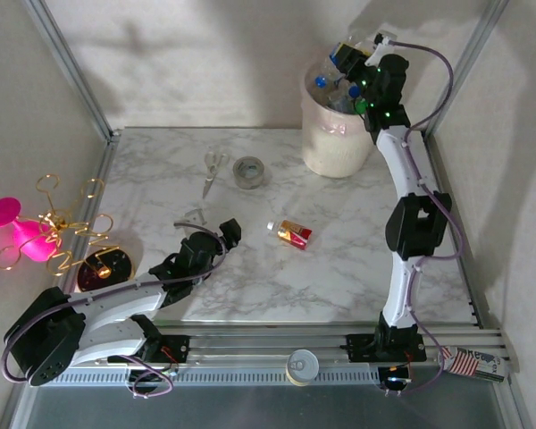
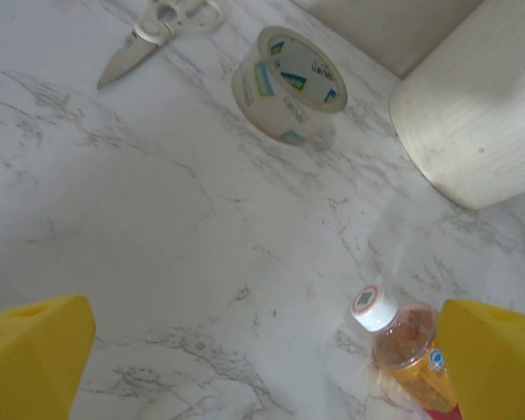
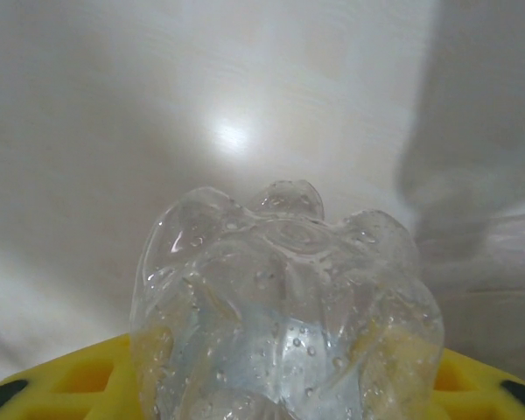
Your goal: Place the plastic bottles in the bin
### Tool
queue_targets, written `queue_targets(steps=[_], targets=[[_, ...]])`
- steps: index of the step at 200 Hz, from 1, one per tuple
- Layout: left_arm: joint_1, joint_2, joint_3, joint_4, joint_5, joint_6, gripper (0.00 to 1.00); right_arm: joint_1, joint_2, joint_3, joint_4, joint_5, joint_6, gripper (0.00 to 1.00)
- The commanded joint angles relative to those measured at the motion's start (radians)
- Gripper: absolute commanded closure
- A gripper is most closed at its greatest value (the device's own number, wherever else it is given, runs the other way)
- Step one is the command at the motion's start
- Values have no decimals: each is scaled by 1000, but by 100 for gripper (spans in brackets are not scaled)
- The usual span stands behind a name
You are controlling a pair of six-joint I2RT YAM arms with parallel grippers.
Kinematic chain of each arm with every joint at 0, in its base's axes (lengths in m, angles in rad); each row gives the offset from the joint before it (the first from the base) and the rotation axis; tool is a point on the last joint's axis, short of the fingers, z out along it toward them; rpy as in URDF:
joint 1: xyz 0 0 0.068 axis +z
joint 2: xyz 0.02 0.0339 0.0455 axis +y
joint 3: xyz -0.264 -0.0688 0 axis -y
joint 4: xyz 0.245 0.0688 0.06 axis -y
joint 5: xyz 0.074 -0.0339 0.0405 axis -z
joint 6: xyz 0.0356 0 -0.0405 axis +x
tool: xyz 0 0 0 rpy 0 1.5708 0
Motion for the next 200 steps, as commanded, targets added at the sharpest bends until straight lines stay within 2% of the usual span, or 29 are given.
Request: queue_targets(steps=[1,28,41,54,58,63,66,100,141,200], targets=[[8,6,23,-30,40,-14,0,1,80,139,-114,-4,-23,53],[8,-3,28,-31,53,-26,0,-3,126,166,-122,-5,-4,49],[8,-5,31,-30,53,-25,0,-5,133,167,-107,-35,-2,43],[8,-3,36,-30,51,-23,0,-4,131,167,-107,-55,-21,29],[8,-1,38,-31,51,-23,0,-4,130,167,-111,-57,-30,21],[8,1,39,-31,52,-24,0,-4,127,168,-118,-55,-43,4],[8,1,39,-30,53,-23,1,-4,124,169,-122,-51,-52,2],[8,11,40,-51,58,-24,0,-10,49,149,-185,25,-162,1],[8,48,67,-41,50,-19,0,-10,-142,-26,-186,182,-304,1],[13,117,152,-40,42,-19,0,50,-484,-483,-168,101,-341,1]])
